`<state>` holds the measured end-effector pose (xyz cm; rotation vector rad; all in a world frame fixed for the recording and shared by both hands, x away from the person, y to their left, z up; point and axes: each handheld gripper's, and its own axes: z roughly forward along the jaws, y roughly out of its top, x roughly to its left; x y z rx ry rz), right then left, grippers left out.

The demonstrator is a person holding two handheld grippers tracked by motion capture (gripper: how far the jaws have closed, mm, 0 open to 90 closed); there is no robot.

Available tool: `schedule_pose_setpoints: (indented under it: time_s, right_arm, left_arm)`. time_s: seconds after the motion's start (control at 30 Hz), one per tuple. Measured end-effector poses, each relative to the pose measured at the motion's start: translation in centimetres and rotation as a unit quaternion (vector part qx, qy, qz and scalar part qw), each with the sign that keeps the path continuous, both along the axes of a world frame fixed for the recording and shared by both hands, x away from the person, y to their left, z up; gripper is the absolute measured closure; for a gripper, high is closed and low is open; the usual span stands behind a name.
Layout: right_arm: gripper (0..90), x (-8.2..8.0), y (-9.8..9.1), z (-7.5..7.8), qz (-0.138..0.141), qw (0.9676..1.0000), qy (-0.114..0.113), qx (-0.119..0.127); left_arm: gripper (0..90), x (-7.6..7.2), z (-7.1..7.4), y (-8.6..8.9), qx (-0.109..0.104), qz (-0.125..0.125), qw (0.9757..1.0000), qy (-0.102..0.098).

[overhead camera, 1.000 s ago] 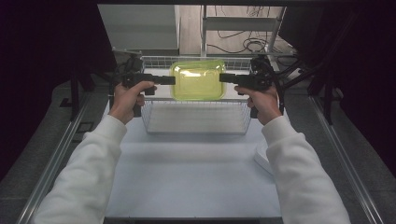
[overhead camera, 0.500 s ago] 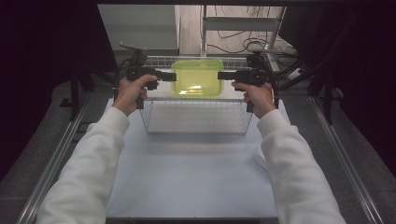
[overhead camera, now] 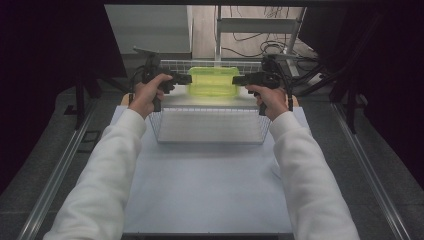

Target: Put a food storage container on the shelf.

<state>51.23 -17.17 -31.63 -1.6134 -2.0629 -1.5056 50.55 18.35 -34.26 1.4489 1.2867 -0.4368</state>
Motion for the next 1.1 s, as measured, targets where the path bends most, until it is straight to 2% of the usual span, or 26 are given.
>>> schedule_pose_setpoints:
  time_s: [0.03,0.13,0.27,0.37,0.47,0.5,0.6,0.67,0.73,0.8,0.93,1.0,1.07,1.1]
  right_arm:
    - [73.8,0.0,0.0,0.0,0.0,1.0,0.0,0.0]
    - [72.6,0.5,0.1,-0.2,-0.008,0.9997,0.021,0.004]
    - [71.6,0.8,0.1,-0.5,-0.019,0.9993,0.031,0.01]
    - [71.2,0.8,0.1,-0.5,-0.021,0.9992,0.031,0.013]
    - [67.4,0.6,0.1,-0.5,-0.024,0.9994,0.023,0.008]
    - [59.7,0.5,0.3,-0.4,-0.029,0.9994,0.015,0.008]
    - [46.8,0.0,0.7,0.0,-0.04,0.9992,-0.007,0.0]
    - [37.4,-0.5,1.0,0.4,-0.055,0.9978,-0.03,-0.023]
    - [29.2,-1.0,1.1,0.9,-0.069,0.9942,-0.061,-0.055]
    - [26.0,-1.5,1.1,1.3,-0.076,0.9905,-0.084,-0.078]
    - [24.2,-2.7,0.9,2.3,-0.055,0.9882,-0.115,-0.085]
    - [23.2,-3.8,0.7,3.0,-0.04,0.9858,-0.136,-0.089]
    - [23.2,-4.9,0.4,3.5,-0.03,0.9846,-0.149,-0.086]
    - [23.2,-5.6,0.1,3.6,-0.024,0.9828,-0.161,-0.088]
  left_arm:
    - [77.9,0.0,0.0,0.0,0.0,0.0,1.0,0.0]
    - [76.7,0.5,-0.3,-0.1,0.002,0.006,1.0,0.007]
    - [75.3,0.7,-0.6,-0.2,-0.002,0.009,0.9999,0.007]
    - [74.5,0.7,-0.6,-0.2,-0.003,0.011,0.9999,0.004]
    - [68.0,0.6,-0.6,-0.3,0.012,0.02,0.9997,-0.005]
    - [62.7,0.6,-0.6,-0.3,0.014,0.023,0.9996,-0.009]
    - [49.7,0.4,-0.4,-0.3,0.014,0.032,0.999,-0.027]
    - [42.0,0.1,0.0,-0.3,0.023,0.038,0.9981,-0.043]
    - [33.7,-0.3,0.4,-0.3,0.036,0.044,0.9968,-0.056]
    - [28.0,-1.0,0.9,-0.2,0.053,0.055,0.9944,-0.074]
    - [23.4,-2.8,2.1,0.1,0.065,0.055,0.9898,-0.114]
    - [23.0,-3.8,2.6,0.3,0.07,0.057,0.9874,-0.13]
    - [23.4,-5.3,3.0,0.4,0.09,0.063,0.9829,-0.148]
    - [24.0,-6.0,3.1,0.6,0.1,0.062,0.9808,-0.155]
